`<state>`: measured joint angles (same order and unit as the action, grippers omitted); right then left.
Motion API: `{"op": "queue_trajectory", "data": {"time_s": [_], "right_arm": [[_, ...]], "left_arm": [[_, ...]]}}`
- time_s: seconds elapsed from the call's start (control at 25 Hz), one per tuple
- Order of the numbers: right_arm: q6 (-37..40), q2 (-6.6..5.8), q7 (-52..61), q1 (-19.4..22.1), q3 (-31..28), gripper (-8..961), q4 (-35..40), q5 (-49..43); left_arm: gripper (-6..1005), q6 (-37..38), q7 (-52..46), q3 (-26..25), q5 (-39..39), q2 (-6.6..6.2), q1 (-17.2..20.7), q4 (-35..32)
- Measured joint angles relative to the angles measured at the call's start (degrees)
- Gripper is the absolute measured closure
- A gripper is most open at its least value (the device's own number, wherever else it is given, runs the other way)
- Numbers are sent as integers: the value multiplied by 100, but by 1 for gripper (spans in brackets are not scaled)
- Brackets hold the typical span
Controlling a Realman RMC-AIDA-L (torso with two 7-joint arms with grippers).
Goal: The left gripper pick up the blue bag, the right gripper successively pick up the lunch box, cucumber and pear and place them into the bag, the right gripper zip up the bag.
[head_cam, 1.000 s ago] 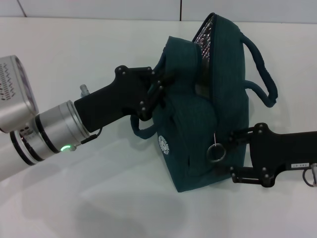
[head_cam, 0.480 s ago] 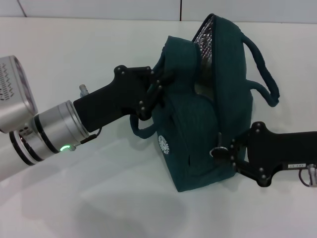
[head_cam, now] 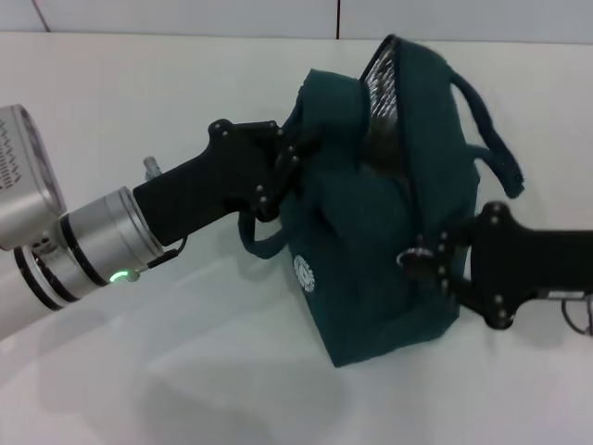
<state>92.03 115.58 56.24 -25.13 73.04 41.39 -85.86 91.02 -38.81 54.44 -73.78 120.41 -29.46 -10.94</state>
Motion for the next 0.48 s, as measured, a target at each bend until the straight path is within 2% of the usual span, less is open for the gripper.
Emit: {"op": "queue_trajectory", "data": {"time_s": [0.16,0.32,0.48], "right_arm": [[16,-11,-383,115,-7,935,-15,523],[64,-11,-845,141,-16,935,-112,968],[133,-33,-966,63,11,935,-132,936]], "left_arm": [[957,84,92,11,138,7,10,146],[891,204,256,21,195,9,55,235],[825,354,302,21,272,9,144,328]]}}
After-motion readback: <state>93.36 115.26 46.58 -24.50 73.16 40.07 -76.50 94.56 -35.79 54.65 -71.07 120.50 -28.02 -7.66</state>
